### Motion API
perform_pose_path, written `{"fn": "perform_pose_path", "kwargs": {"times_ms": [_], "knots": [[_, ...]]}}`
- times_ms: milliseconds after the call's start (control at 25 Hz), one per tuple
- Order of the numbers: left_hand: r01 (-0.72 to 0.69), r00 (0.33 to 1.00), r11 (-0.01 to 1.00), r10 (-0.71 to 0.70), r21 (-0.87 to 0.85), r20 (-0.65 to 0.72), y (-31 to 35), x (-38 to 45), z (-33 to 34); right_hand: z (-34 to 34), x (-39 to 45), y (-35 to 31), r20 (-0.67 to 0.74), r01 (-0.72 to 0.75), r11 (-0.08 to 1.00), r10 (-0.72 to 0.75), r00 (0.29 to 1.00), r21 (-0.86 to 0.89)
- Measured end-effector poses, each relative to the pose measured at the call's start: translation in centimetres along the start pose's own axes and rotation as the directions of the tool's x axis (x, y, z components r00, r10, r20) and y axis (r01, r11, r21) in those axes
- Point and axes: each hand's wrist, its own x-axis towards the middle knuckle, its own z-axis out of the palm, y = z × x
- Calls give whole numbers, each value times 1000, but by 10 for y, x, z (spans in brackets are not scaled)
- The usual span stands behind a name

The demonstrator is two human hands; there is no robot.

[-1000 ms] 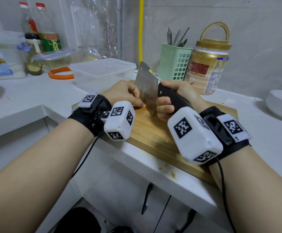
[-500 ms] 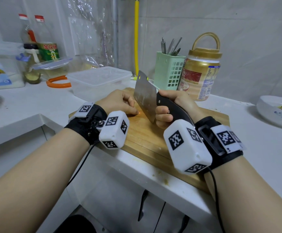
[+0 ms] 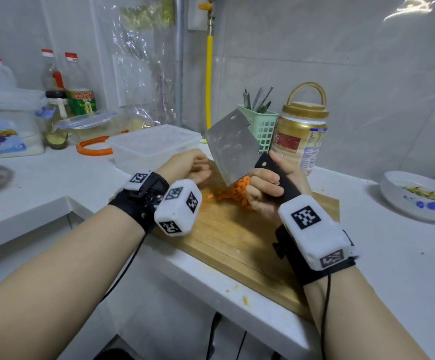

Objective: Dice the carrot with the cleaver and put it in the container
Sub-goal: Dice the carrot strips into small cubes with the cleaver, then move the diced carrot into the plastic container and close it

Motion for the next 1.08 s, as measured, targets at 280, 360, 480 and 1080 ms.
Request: {"fn": "perform_pose_path", "kwargs": {"times_ms": [280, 360, 480, 1080], "knots": [[273, 937, 934, -204, -231, 283, 7, -13, 18, -7, 1, -1, -27, 8, 991, -5, 1000, 131], [292, 942, 924, -234, -247, 241, 10, -12, 13, -6, -1, -2, -52, 30, 990, -23, 998, 138], [273, 950, 953, -245, -132, 194, 15, -9, 3, -2, -3, -3, -96, 59, 995, -50, 994, 83], [-189, 980, 956, 169, 223, 104, 51, -17, -7, 42, 23, -3, -424, -74, 799, -236, 874, -597]]}}
